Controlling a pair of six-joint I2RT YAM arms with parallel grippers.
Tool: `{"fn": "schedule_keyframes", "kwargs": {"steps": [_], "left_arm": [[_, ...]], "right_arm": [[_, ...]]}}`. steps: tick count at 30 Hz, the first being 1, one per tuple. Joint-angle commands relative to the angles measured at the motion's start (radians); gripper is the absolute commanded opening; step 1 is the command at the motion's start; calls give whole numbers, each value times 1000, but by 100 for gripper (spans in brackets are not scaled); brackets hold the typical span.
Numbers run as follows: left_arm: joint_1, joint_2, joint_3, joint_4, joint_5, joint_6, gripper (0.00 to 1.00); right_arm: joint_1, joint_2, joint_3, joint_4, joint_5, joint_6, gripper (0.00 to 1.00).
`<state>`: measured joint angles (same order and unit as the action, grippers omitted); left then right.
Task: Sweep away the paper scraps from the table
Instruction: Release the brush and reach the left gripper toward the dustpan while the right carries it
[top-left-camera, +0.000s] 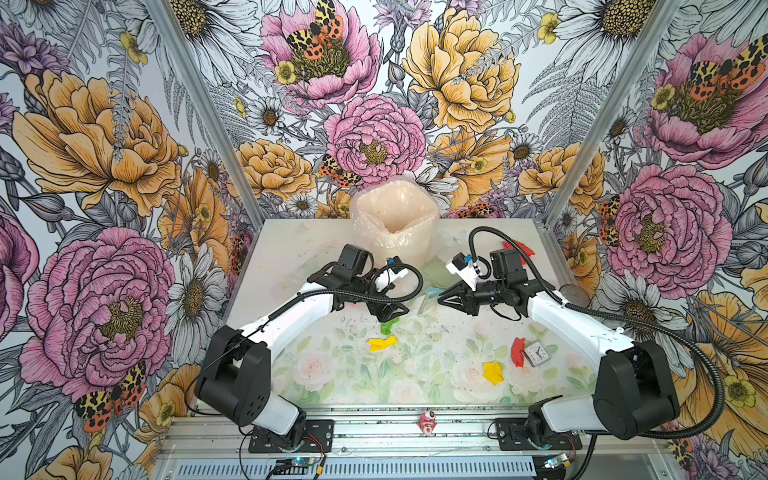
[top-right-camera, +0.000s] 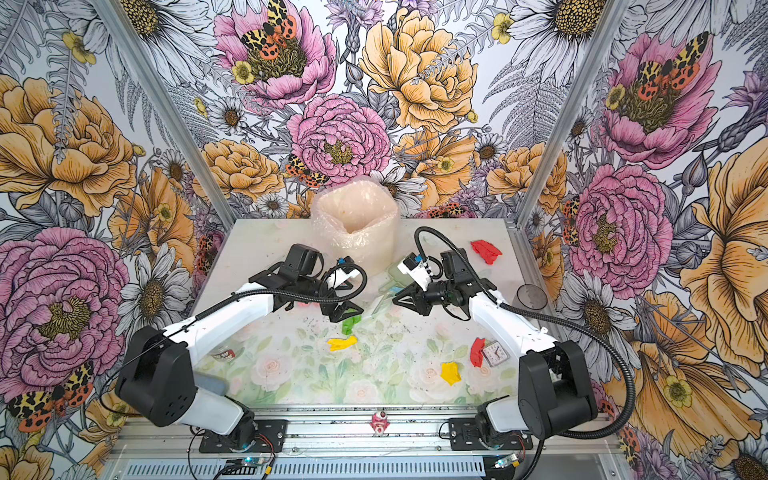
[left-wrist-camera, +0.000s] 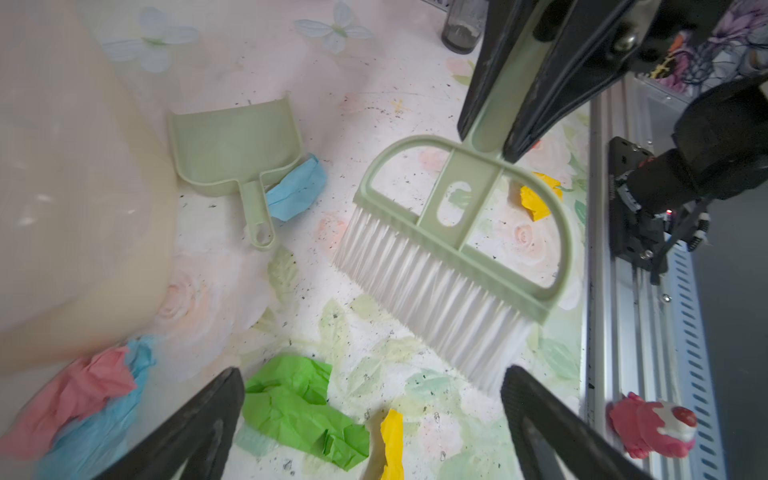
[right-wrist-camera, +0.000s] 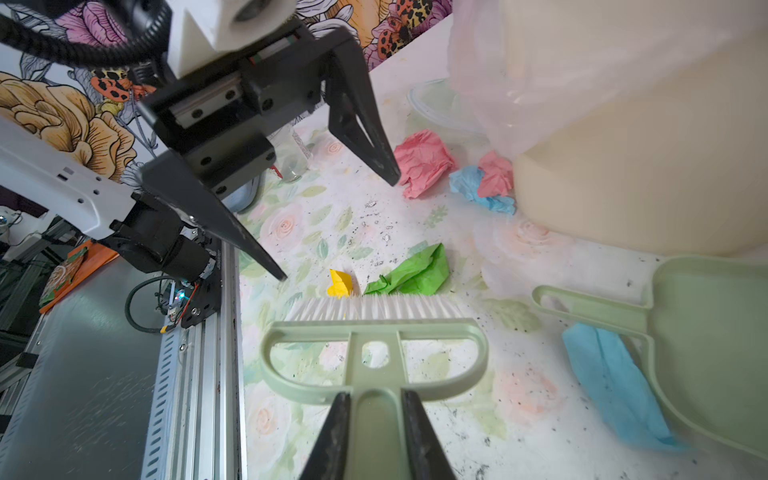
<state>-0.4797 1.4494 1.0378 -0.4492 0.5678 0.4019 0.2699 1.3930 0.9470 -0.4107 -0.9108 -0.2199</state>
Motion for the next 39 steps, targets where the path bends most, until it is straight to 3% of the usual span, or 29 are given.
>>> {"fn": "schedule_keyframes", "kwargs": {"steps": [1, 8, 14, 17, 21, 28, 39], "left_arm": [[12, -104, -103, 237, -195, -193, 99], [23, -244, -273, 414, -476, -466, 99], [25, -267, -322, 442, -604, -633, 99], [17, -245, -332, 454, -607, -663, 99], [-45, -187, -314, 459, -613, -597, 99], [-119, -38, -274, 585, -530, -537, 99], [-134, 173, -152, 621, -408, -490, 99]], "right_arm": [[-5, -37, 19, 7, 101, 81, 0], [10, -91, 21, 32, 335, 176, 0], [14, -129, 13, 115, 547, 238, 0], [16, -126, 35, 125, 645, 263, 0], [15, -110, 50, 128, 754, 288, 0], [23, -42, 73, 167, 976, 366, 0], [95, 190, 176, 188, 1146, 341, 0]]}}
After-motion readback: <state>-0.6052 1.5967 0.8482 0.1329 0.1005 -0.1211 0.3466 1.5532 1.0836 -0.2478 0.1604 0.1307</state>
